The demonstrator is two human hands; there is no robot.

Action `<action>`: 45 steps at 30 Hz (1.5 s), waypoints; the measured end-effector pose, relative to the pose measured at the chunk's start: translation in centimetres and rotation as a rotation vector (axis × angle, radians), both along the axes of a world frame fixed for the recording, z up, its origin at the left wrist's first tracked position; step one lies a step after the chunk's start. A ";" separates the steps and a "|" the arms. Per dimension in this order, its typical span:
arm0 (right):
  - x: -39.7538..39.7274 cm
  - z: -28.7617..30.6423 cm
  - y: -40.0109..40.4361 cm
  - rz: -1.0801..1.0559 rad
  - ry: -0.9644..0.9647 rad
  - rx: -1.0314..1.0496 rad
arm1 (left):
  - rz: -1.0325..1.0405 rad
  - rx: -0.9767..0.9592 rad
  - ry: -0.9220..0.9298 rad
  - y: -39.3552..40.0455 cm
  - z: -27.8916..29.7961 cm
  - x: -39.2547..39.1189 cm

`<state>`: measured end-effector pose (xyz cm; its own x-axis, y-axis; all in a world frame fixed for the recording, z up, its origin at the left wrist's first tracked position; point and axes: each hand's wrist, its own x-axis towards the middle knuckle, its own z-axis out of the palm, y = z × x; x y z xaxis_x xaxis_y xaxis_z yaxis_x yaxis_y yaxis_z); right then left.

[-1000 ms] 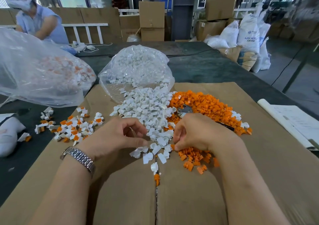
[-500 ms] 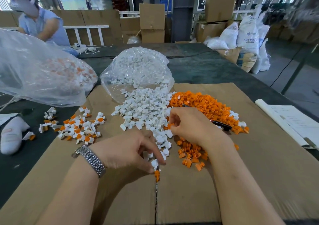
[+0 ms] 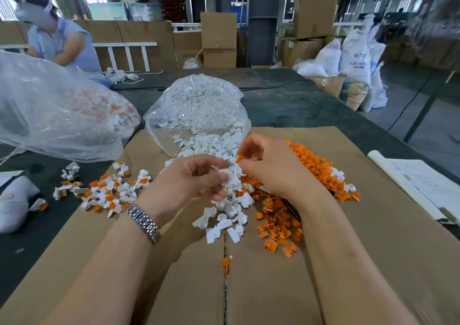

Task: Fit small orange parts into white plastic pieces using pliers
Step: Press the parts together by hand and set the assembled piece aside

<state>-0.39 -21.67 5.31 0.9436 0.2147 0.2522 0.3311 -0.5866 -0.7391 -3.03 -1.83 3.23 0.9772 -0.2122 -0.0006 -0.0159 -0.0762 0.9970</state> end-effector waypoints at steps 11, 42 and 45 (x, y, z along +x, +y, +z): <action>1.0 -3.4 1.6 -0.001 0.152 0.483 | 0.144 -0.466 0.214 0.7 -2.3 1.1; -0.1 -3.2 2.3 0.091 -0.084 0.291 | 0.113 -0.513 0.055 0.3 -1.9 0.4; -0.2 -3.4 2.5 0.042 -0.095 0.269 | 0.168 -0.444 -0.006 0.0 -1.9 0.3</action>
<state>-0.54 -19.18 1.88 0.9049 0.1663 0.3918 0.4257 -0.3583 -0.8309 -2.75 -1.86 1.38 0.9978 -0.0299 0.0599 -0.0454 0.3551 0.9337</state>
